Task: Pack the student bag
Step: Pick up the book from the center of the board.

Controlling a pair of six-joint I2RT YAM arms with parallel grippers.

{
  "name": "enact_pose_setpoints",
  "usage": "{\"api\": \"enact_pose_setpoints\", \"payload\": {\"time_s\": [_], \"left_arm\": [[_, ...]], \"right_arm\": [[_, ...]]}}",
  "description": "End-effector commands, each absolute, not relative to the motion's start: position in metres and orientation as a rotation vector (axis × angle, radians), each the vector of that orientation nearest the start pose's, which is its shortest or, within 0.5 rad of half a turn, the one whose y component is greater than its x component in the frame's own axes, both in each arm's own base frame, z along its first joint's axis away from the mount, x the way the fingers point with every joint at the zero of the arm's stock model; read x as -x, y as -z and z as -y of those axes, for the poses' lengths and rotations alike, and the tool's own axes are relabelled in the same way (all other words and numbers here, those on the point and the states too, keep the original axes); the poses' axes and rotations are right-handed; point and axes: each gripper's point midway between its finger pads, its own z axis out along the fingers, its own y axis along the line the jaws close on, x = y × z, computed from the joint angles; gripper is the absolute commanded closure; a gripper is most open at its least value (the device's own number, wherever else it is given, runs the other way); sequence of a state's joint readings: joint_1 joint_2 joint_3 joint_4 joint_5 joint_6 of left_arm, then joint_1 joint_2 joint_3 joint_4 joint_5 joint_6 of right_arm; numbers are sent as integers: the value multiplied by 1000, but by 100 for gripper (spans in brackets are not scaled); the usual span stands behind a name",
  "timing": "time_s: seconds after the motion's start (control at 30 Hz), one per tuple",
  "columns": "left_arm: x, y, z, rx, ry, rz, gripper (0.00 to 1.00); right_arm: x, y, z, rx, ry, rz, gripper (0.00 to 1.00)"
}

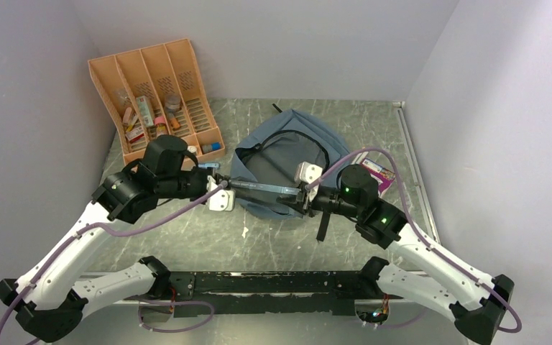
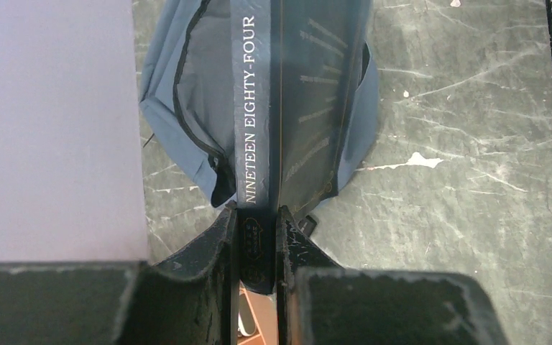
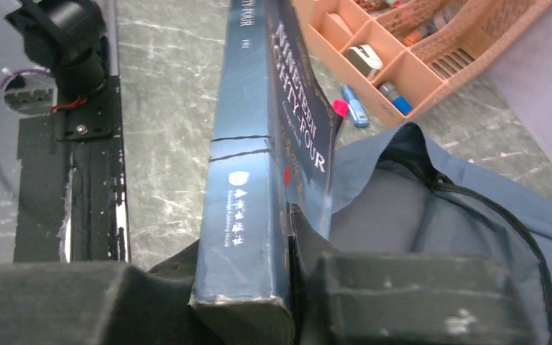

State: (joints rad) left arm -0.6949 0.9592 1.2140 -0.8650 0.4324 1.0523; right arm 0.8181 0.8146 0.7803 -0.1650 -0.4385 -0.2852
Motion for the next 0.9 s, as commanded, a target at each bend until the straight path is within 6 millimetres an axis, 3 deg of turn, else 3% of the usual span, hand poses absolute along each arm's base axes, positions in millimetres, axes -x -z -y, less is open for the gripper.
{"api": "enact_pose_setpoints", "payload": {"time_s": [0.0,0.07,0.1,0.17,0.23,0.27,0.43,0.6,0.7,0.87], "left_arm": [[-186,-327,236,-1699,335,-1008,95],[-184,-333,239,-1676,373,-1012,93],[-180,-336,240,-1664,399,-1010,83],[-170,-343,241,-1638,448,-987,58],[-164,-343,241,-1587,479,-969,11],[-162,-346,242,-1549,490,-956,4],[-151,-376,238,-1329,542,-869,3],[-146,-420,228,-1066,587,-758,2],[-141,-425,227,-1012,642,-735,2],[-118,-419,239,-1146,749,-702,2]], "right_arm": [[-172,-288,-279,1150,-792,-1285,100],[-182,-295,-271,1095,-736,-1306,100],[-185,-300,-266,1071,-700,-1298,100],[-190,-314,-252,999,-629,-1254,100],[-186,-330,-241,959,-598,-1181,100],[-183,-335,-238,956,-592,-1154,100],[-161,-347,-241,1067,-642,-1093,100],[-140,-378,-244,1115,-700,-973,100],[-130,-391,-245,1161,-717,-917,100],[-108,-421,-242,1195,-757,-810,100]]}}
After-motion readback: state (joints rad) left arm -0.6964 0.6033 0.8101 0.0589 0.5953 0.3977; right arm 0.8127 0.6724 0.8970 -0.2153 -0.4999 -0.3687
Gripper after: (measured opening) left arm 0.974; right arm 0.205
